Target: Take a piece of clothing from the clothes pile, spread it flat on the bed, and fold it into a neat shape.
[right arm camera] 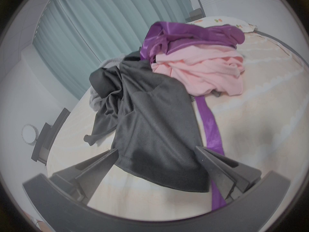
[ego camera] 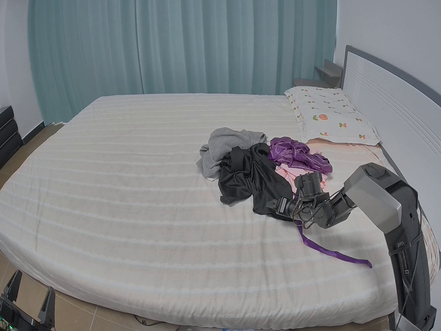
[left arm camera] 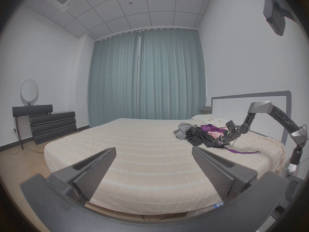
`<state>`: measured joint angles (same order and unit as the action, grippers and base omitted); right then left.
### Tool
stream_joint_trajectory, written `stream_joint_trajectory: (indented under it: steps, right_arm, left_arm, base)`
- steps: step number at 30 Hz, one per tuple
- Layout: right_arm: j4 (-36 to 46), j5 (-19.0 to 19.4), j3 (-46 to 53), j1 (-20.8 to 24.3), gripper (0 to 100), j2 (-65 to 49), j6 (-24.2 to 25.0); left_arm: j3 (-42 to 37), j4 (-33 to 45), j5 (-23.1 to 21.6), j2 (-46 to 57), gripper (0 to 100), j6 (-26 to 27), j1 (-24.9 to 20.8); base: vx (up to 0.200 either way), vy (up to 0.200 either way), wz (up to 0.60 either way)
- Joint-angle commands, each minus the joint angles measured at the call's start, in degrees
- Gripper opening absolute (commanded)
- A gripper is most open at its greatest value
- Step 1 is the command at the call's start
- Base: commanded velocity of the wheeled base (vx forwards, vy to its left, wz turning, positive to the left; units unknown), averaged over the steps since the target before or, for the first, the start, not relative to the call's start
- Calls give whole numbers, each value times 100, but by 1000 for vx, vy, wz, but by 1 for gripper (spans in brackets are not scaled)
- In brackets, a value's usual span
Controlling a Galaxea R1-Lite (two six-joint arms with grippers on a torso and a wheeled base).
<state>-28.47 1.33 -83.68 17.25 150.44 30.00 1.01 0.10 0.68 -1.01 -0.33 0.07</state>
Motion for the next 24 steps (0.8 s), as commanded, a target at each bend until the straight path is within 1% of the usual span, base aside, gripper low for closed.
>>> stream_joint_trajectory:
  steps: [1, 8, 9, 16, 23, 24]
  right_arm:
    - [25, -1, -149, 59, 100, 205, -12]
    - [166, 25, -263, 68, 100, 222, -56]
    - [227, 25, -290, 77, 0, 222, -65]
    - [245, 25, -290, 138, 0, 196, -65]
    - [166, 43, -202, 138, 0, 90, 58]
    - [96, 43, -87, 138, 0, -50, 155]
  left_arm:
    - [-101, -1, 2, 101, 100, -2, 1]
    - [-101, -1, 2, 101, 100, -2, 1]
    - [-101, -1, 2, 101, 100, -2, 1]
    - [-101, -1, 2, 101, 100, -2, 1]
    - [-101, -1, 2, 101, 100, -2, 1]
    - [-101, -1, 2, 101, 100, -2, 1]
  base:
    - [0, 0, 0]
    - [0, 0, 0]
    - [0, 0, 0]
    - [0, 0, 0]
    - [0, 0, 0]
    - [0, 0, 0]
